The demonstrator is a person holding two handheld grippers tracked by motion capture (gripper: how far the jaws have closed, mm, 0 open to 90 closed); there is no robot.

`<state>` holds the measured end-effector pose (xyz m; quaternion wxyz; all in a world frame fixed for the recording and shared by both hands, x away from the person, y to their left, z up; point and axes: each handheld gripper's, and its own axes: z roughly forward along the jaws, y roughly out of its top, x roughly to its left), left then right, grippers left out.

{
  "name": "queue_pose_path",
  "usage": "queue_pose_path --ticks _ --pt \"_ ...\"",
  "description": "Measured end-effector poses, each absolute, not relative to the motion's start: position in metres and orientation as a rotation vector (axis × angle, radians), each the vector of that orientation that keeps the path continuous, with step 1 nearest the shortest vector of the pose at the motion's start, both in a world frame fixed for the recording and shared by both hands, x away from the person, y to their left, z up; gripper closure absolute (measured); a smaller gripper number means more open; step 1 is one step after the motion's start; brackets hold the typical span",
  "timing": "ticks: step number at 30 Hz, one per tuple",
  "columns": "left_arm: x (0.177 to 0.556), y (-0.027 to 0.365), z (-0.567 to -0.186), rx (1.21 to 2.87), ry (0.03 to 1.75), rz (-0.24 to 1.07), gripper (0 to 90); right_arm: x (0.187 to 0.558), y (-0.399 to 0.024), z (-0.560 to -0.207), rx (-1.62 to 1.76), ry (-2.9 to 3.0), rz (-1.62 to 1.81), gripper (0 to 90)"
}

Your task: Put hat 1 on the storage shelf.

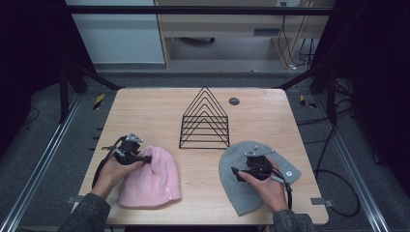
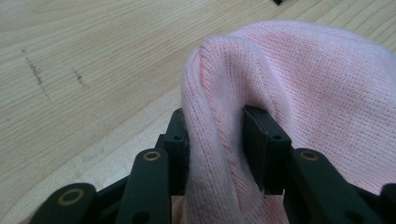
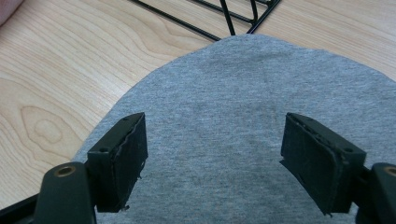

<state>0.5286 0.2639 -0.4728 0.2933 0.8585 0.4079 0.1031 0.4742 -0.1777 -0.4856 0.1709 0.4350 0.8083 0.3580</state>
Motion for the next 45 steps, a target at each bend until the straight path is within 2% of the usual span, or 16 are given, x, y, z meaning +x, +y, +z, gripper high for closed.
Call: queue_pose_path --ticks 13,24,45 --pt "0.526 0.265 -0.47 2.264 1.093 0.283 76.3 0.475 -0.179 -0.485 1.234 2.297 1.008 22.6" --pt "0.5 0.261 -0.436 2.18 0.967 0.449 76.9 0.474 -0.181 -0.482 1.24 2.272 1.012 22.6" --pt "0.479 0.248 -0.391 2.099 0.841 0.435 78.6 0.473 -0.185 -0.48 1.261 2.229 0.99 22.1"
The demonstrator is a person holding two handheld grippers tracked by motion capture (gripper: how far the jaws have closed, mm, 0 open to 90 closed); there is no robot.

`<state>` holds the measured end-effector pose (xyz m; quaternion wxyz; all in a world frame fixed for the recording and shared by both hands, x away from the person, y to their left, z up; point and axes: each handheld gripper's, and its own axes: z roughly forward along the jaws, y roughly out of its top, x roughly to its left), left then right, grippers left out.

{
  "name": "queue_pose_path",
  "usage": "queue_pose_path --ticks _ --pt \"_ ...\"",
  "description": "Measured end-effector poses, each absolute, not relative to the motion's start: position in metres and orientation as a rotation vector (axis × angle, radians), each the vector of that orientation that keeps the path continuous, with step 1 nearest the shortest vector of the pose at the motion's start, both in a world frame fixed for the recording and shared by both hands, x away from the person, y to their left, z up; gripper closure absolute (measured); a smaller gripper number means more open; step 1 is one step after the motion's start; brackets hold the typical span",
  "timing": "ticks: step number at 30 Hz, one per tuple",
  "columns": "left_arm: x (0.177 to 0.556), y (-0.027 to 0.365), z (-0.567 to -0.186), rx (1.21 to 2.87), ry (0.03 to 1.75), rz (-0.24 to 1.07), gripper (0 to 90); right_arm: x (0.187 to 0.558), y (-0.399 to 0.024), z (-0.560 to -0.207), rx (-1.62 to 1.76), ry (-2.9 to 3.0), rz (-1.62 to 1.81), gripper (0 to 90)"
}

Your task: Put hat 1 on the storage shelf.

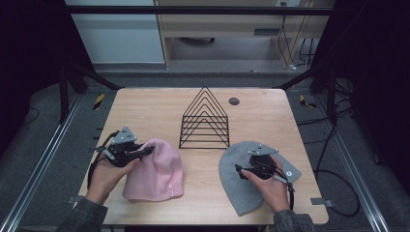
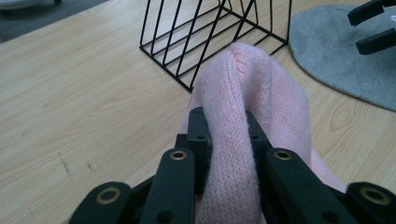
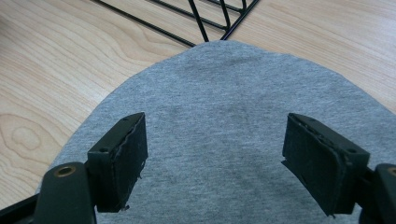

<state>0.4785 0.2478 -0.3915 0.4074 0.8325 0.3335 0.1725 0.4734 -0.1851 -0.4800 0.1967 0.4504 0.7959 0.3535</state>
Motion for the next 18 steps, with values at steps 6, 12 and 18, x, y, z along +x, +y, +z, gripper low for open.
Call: queue_pose_path --ticks 6,12,18 --pt "0.478 0.25 -0.378 2.086 0.808 0.459 78.7 0.474 -0.188 -0.479 1.282 2.219 1.003 20.1" --pt "0.475 0.248 -0.363 2.081 0.778 0.491 78.8 0.473 -0.19 -0.477 1.278 2.204 1.007 20.6" --pt "0.476 0.236 -0.351 2.094 0.734 0.508 78.9 0.469 -0.19 -0.474 1.275 2.179 1.058 22.7"
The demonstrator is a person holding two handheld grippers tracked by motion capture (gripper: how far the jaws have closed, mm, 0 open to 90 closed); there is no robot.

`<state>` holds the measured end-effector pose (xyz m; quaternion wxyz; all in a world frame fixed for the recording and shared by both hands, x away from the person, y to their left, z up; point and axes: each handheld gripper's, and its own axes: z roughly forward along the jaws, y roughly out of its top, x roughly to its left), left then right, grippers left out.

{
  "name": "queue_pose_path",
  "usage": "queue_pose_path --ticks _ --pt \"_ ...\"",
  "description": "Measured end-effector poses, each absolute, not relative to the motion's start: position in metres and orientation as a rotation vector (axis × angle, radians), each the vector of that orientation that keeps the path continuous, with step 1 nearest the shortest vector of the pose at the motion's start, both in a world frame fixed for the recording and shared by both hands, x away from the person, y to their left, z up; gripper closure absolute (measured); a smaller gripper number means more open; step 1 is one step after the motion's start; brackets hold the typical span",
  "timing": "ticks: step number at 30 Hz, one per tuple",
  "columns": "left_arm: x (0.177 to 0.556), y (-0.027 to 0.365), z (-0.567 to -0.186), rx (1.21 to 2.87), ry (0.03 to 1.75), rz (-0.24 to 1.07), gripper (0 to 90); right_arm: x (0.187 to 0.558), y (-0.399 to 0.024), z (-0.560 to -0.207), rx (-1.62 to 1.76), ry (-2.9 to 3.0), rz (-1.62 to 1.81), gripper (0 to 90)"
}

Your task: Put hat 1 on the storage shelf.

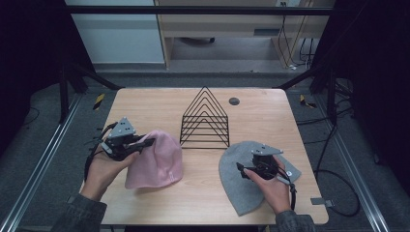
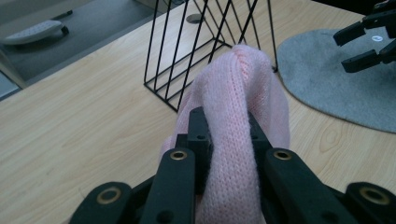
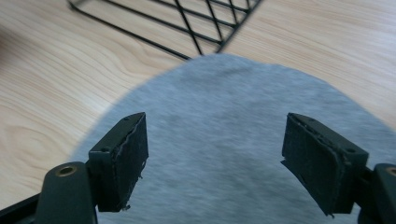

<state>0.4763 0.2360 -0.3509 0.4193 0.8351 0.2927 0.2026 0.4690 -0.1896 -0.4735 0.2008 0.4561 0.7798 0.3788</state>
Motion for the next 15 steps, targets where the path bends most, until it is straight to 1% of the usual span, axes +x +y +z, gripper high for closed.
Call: queue_pose_path --ticks 1,6,11,15 --pt "0.476 0.233 -0.349 2.091 0.728 0.508 79.0 0.466 -0.182 -0.47 1.21 2.195 1.046 22.5" --pt "0.478 0.222 -0.338 2.102 0.683 0.513 79.1 0.463 -0.166 -0.458 1.126 2.197 1.074 22.1" --pt "0.476 0.215 -0.32 2.116 0.637 0.589 79.0 0.463 -0.154 -0.447 1.089 2.231 1.124 22.4" --pt "0.476 0.215 -0.307 2.101 0.624 0.614 79.0 0.463 -0.144 -0.438 1.029 2.265 1.132 23.4"
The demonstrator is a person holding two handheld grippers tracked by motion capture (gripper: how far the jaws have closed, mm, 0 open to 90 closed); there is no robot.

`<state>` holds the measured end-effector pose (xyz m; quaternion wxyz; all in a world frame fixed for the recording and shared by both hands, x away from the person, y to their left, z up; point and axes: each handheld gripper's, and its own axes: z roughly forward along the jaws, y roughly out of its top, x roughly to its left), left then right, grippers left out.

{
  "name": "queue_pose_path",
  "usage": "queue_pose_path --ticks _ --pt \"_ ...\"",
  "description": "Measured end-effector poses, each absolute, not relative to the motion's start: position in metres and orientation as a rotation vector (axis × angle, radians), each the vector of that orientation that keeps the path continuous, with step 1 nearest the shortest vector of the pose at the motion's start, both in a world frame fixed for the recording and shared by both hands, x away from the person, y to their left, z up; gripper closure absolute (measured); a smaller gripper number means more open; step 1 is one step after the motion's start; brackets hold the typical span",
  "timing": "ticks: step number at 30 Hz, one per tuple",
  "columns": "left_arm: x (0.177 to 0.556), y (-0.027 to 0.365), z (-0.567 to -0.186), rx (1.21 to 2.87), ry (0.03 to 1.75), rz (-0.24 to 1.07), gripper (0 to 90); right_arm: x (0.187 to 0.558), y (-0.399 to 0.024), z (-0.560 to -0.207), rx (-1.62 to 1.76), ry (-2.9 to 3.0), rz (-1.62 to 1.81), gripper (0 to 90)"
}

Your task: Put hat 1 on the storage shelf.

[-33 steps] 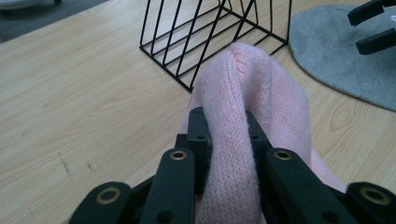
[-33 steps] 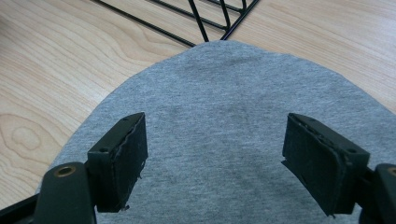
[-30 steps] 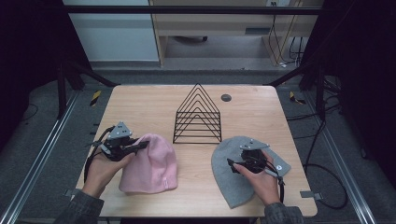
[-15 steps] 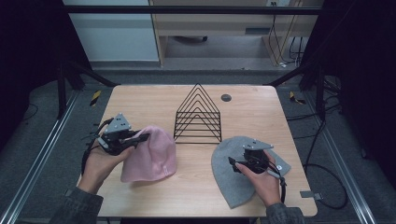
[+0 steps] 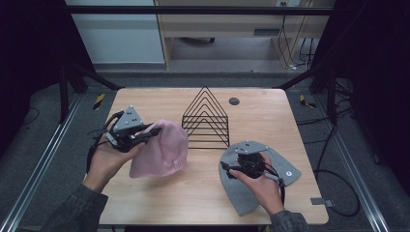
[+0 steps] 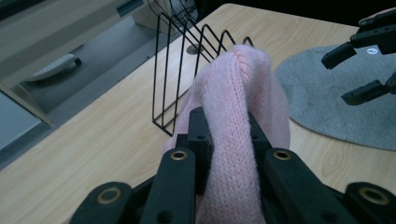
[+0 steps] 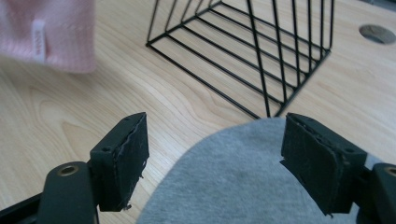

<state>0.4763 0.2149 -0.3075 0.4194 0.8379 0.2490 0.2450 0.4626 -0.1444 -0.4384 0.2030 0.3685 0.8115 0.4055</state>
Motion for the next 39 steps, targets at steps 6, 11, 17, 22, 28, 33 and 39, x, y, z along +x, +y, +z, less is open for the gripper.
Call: queue_pose_path --ticks 6,11,17,22,28,33,39 --pt "0.48 0.221 -0.284 2.09 0.619 0.633 78.9 0.463 -0.126 -0.417 0.972 2.259 1.121 24.7" --pt "0.478 0.226 -0.262 2.066 0.613 0.656 78.8 0.46 -0.106 -0.388 0.902 2.245 1.113 28.3" --pt "0.486 0.229 -0.245 2.066 0.618 0.67 78.9 0.464 -0.091 -0.366 0.849 2.258 1.108 29.3" --pt "0.495 0.231 -0.226 2.033 0.633 0.669 78.8 0.468 -0.077 -0.344 0.786 2.283 1.117 30.6" --pt "0.509 0.231 -0.199 1.975 0.637 0.643 78.9 0.474 -0.063 -0.316 0.726 2.29 1.133 33.4" --pt "0.516 0.223 -0.187 1.984 0.622 0.663 78.8 0.485 -0.059 -0.308 0.73 2.303 1.158 34.3" --pt "0.513 0.214 -0.179 1.982 0.592 0.674 78.7 0.495 -0.051 -0.305 0.708 2.33 1.153 36.2"
